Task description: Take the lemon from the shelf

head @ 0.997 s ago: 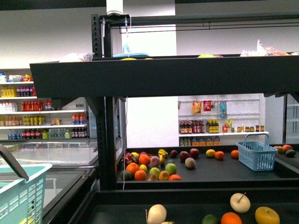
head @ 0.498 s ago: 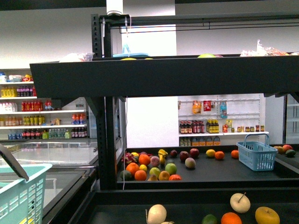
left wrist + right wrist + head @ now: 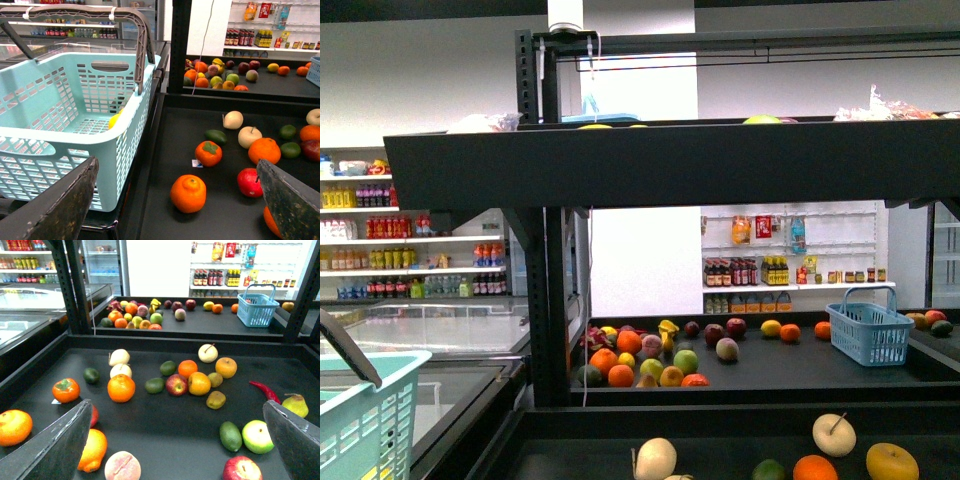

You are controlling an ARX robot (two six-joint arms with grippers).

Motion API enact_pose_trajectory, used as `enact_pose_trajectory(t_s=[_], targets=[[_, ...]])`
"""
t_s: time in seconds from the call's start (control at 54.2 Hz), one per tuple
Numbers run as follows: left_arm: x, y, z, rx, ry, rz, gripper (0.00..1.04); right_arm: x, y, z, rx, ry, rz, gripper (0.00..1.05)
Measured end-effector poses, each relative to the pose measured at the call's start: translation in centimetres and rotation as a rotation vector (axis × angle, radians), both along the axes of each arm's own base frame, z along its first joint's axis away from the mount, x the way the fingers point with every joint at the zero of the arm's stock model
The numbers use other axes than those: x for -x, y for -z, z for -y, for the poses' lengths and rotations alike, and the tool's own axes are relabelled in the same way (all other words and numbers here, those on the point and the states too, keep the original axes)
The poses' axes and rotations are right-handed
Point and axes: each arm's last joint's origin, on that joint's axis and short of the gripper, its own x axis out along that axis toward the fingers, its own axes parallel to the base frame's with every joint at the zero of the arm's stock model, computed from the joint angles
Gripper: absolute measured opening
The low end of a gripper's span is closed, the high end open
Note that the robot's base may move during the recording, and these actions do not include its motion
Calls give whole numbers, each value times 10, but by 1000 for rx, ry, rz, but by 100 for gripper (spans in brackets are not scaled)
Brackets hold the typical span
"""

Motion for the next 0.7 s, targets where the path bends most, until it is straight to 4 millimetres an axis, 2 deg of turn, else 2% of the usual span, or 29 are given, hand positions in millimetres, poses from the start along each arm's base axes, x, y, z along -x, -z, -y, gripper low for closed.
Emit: enact_pose_trajectory(t_s=[0.701], targets=[[0,0,0,0,0,0,97,0,0,0,0,0,0,102]])
